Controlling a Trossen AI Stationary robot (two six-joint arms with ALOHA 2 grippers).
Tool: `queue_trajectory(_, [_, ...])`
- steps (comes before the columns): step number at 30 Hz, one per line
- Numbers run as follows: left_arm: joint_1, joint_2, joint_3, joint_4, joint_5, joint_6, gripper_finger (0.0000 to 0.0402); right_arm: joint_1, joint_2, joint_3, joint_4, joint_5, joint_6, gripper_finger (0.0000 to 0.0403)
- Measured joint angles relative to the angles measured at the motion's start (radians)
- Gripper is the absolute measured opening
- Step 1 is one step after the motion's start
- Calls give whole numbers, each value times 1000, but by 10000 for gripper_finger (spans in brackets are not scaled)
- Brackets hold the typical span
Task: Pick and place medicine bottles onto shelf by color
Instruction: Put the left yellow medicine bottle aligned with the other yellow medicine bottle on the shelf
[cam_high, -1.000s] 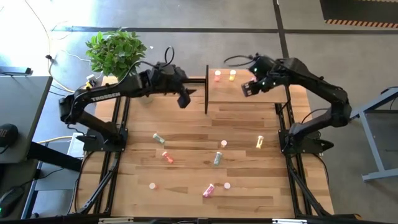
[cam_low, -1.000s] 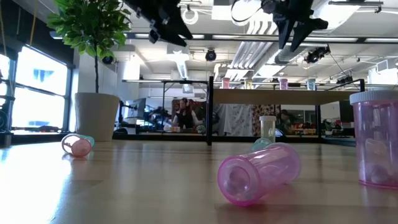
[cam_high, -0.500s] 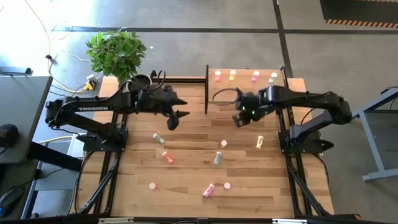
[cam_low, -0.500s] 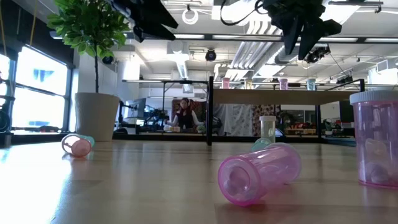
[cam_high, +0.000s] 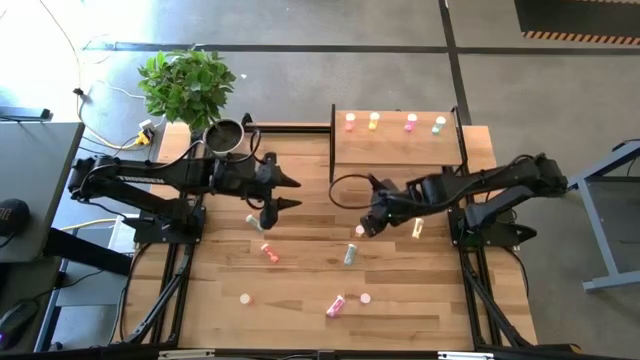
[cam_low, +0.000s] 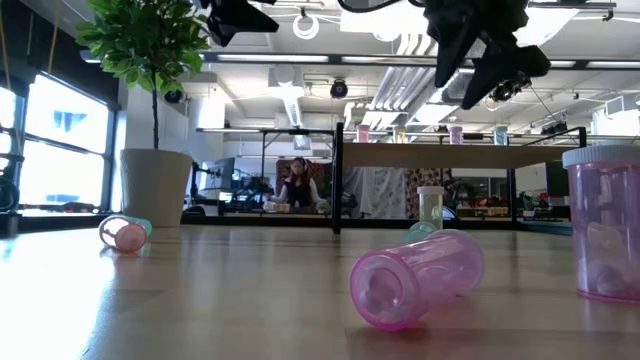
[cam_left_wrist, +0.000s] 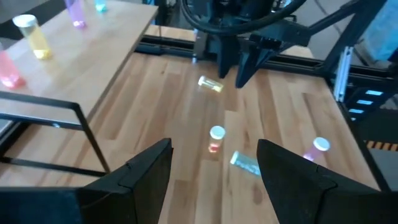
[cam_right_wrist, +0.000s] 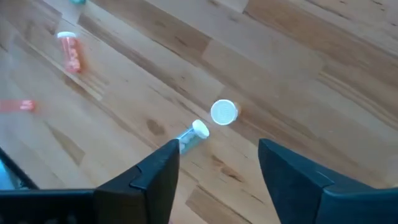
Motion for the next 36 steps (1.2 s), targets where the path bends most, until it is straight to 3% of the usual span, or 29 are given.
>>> queue_trajectory(6, [-27, 0, 0, 1, -18, -8, 227, 44, 0, -90, 70, 81, -6, 229])
queue_trajectory(16, [-55, 0, 0, 0, -57, -7, 227, 91, 1, -298, 441, 226, -299, 227])
queue_trajectory(36, [-54, 1, 0, 0, -127, -5, 227, 90, 10, -427, 645, 280, -467, 227])
